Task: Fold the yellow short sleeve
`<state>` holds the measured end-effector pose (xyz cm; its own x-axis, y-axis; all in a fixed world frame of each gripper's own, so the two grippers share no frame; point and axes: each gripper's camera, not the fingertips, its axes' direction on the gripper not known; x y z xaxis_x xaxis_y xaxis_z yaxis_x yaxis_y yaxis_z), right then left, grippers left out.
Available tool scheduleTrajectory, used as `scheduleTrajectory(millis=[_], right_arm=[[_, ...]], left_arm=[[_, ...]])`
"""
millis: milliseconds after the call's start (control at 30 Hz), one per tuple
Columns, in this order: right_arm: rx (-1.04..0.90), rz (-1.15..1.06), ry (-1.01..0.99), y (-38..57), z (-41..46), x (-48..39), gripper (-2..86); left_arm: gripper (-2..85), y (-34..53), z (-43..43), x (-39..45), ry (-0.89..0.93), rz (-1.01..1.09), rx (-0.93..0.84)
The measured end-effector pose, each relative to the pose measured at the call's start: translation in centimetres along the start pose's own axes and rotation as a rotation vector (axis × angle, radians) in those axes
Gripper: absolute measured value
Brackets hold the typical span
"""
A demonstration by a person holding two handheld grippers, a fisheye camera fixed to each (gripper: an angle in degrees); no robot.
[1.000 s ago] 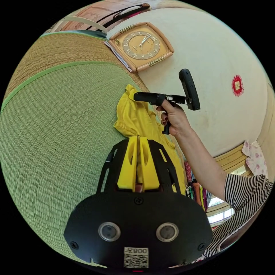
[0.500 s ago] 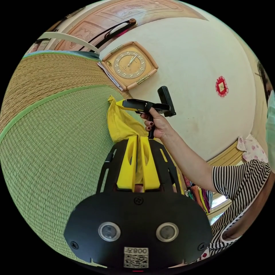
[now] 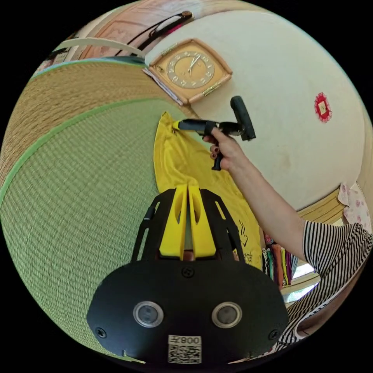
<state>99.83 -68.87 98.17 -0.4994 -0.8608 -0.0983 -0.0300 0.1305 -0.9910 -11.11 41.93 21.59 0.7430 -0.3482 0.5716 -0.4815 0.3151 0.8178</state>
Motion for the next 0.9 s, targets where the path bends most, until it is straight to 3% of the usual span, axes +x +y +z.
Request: scheduleTrajectory(millis=[67,300,500,667,800,900], right_arm=[[0.002,0.006,-0.001,0.1,-0.1,0.3,0.3],[0.069,-0.002,-0.035,3.2,-2.6,-0.1,0.8],[0.076,-0.220,-0.171,11.9,-6.3,-6.5,4.4],[-0.061,-0.478,0.037,16.3,-3.2,-13.7,6.5],[-0.106,-0.470,0.095,16.7,-0.7,-13.8,3.5],[-0.037,-0.420,-0.006,17.1,-2.1,-13.0,2.4]], left_arm=[[0.2,-0.4,0.9,0.0,0.020,-0.009,-0.067],[0.2,-0.5,-1.4,1.1,-0.147,-0.025,0.059],[0.3,-0.4,-3.0,1.9,-0.126,-0.033,0.168],[0.3,0.3,-4.9,2.3,-0.103,-0.063,0.311],[0.3,0.3,-4.8,3.0,-0.101,-0.071,0.340],[0.2,0.3,-4.8,3.8,-0.090,-0.061,0.403]])
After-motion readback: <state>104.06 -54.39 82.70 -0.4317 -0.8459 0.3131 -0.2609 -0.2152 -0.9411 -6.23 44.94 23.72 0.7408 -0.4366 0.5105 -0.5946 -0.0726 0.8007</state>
